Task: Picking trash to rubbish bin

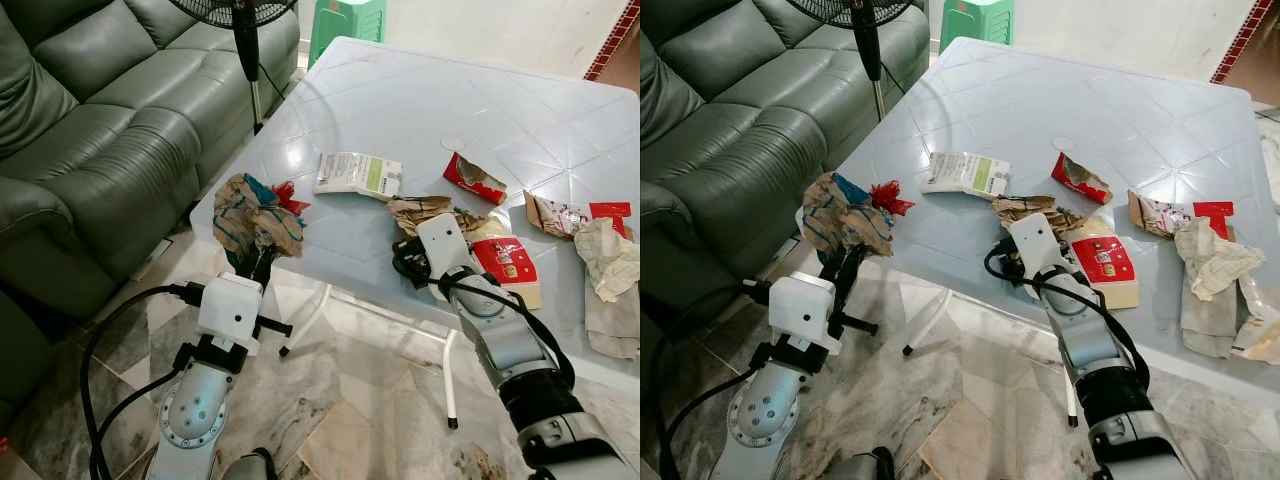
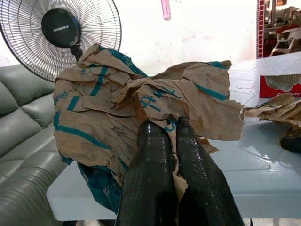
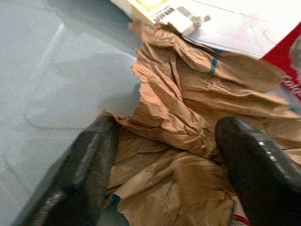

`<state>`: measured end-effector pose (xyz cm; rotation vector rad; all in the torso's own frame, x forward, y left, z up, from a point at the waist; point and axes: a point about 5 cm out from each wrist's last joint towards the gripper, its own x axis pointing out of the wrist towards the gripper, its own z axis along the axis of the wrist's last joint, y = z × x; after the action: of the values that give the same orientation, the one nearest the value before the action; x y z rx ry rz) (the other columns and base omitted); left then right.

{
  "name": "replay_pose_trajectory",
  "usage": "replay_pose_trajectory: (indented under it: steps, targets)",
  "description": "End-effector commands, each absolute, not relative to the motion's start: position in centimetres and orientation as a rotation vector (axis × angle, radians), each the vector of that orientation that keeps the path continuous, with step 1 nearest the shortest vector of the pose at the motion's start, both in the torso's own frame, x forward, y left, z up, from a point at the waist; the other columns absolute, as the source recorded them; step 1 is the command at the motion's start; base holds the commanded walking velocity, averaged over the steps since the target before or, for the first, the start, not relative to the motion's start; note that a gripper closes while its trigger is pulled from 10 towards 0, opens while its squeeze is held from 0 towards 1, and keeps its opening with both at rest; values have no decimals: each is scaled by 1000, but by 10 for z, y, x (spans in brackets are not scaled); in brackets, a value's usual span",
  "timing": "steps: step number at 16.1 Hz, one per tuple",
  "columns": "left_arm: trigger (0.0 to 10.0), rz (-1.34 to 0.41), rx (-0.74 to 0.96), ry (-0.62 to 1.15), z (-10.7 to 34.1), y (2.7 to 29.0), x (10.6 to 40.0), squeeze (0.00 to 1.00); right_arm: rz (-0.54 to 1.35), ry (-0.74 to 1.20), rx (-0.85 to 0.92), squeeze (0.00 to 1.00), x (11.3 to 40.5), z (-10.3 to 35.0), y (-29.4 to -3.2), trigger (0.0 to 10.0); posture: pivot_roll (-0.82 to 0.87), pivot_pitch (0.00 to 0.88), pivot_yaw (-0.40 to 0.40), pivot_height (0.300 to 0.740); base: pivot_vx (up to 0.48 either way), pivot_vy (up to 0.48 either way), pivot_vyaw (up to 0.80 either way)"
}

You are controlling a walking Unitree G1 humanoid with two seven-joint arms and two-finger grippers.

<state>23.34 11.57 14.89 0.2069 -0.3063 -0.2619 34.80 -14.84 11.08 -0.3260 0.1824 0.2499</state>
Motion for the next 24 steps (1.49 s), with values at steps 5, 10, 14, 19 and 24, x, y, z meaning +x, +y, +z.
replay_pose_trajectory:
  steps: [5, 10, 14, 19, 24]
  targets:
    - [0, -295, 206, -320, 154, 113, 249, 0, 304, 134, -230, 0, 355, 118, -127, 0, 82, 57, -24, 740, 0, 0, 0]
    - [0, -298, 211, -343, 160, 112, 261, 0, 316, 85, -176, 0, 363, 127, -115, 0, 89, 25, -14, 740, 0, 0, 0]
    - [0, -314, 195, -361, 162, 103, 266, 0, 333, 53, -159, 0, 369, 135, -102, 0, 93, 9, -14, 740, 0, 0, 0]
    - [0, -307, 197, -360, 159, 106, 267, 0, 234, -53, -312, 867, 372, 147, -128, 10000, 92, 11, -15, 740, 0, 0, 0]
    - [0, -315, 204, -363, 160, 107, 267, 0, 339, 75, -400, 1000, 367, 141, -149, 10000, 89, 7, -7, 740, 0, 0, 0]
